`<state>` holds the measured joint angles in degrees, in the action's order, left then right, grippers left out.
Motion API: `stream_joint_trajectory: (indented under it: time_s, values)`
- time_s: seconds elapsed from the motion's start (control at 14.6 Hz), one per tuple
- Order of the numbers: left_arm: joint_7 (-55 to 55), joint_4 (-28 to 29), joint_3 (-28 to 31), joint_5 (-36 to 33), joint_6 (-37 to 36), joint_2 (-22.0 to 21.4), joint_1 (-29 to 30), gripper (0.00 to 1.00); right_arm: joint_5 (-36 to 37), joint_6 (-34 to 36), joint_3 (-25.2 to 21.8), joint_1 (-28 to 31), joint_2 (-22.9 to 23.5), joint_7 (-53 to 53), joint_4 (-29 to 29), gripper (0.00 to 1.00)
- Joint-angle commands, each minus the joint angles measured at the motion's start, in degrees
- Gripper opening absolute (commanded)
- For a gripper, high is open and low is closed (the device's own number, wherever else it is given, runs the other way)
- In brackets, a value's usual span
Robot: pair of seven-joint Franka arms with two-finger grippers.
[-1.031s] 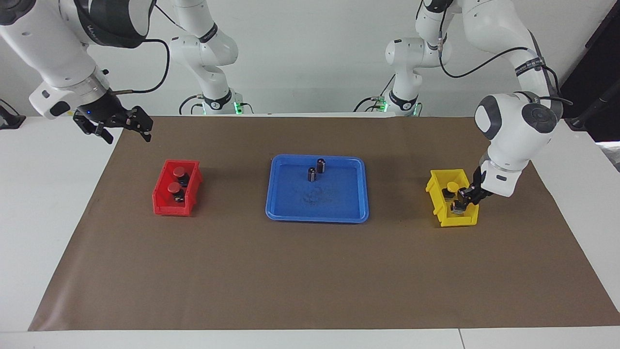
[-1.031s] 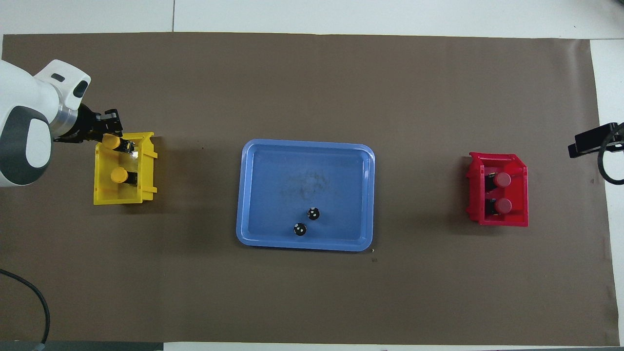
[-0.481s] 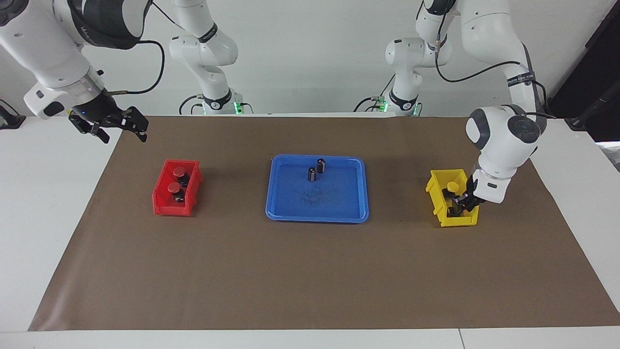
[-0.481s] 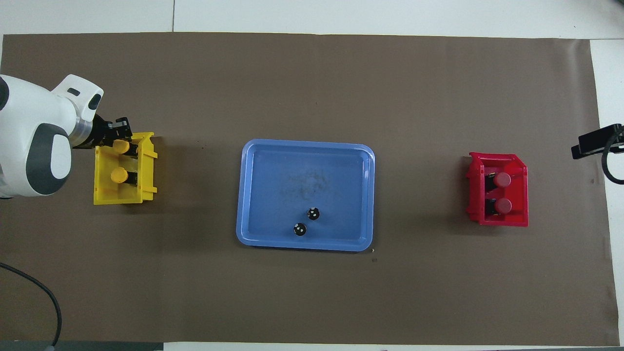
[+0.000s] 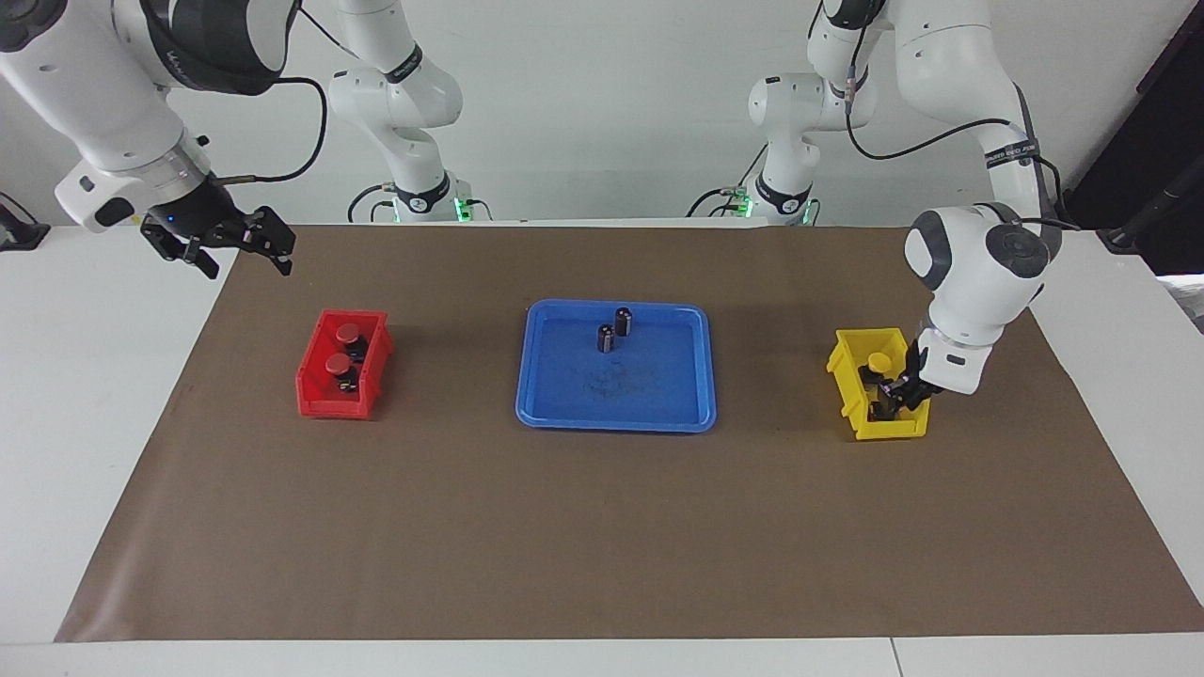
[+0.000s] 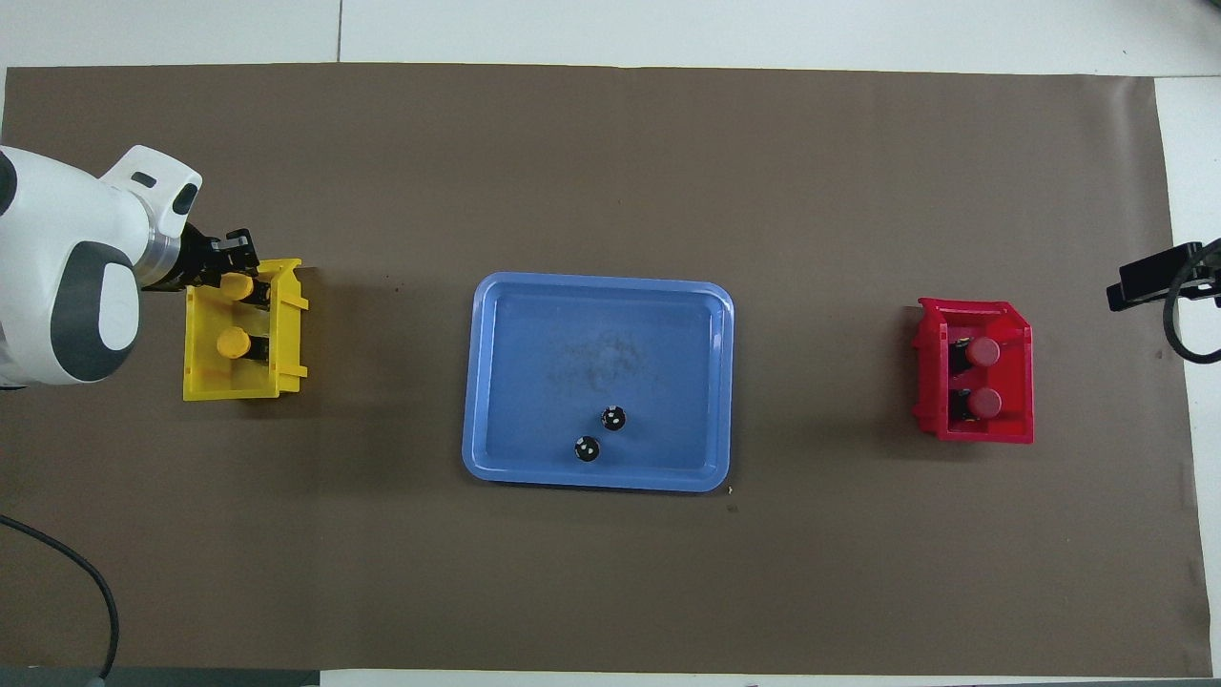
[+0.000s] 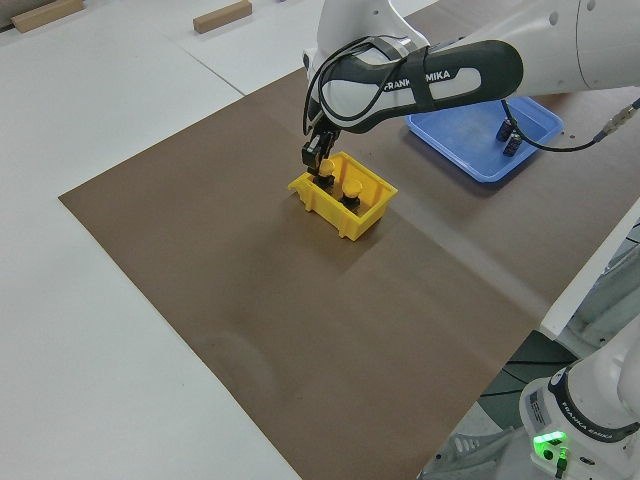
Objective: Sort red and yellow buttons by color
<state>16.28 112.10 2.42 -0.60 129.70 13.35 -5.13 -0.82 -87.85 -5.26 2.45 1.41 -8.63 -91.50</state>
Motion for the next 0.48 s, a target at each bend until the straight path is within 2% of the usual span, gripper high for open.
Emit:
stream_joint_trajectory:
  time_s: [0.0,0.07,0.14,0.21,0.27,0.41]
  values:
    - [-0.37,-0.38,-0.14,0.60,0.12,-0.52,0.73,0.49,0.38,-0.22,0.34,0.10,-1.32,0.46,-1.49,1.00]
    - [-0.37,-1.34,-0.14,0.51,-1.10,-0.52,0.82,0.51,0.38,-0.22,0.25,0.10,-1.32,0.46,-1.49,1.00]
    - [-0.37,-2.48,-0.14,0.42,-2.68,-0.60,0.82,0.61,0.38,-0.22,0.25,0.10,-1.32,0.46,-1.49,1.00]
    - [-0.37,-3.37,-0.14,0.34,-3.83,-0.95,0.74,0.85,0.38,-0.22,0.25,0.10,-1.32,0.46,-1.49,1.00]
    - [-0.63,-4.94,-0.14,0.25,-6.45,-1.31,0.74,1.00,0.38,-0.22,0.25,0.10,-1.32,0.46,-1.49,1.00]
    - [-4.74,-9.59,-0.14,0.25,-13.73,-1.31,0.74,1.00,0.38,-0.22,0.25,0.10,-1.32,0.46,-1.49,1.00]
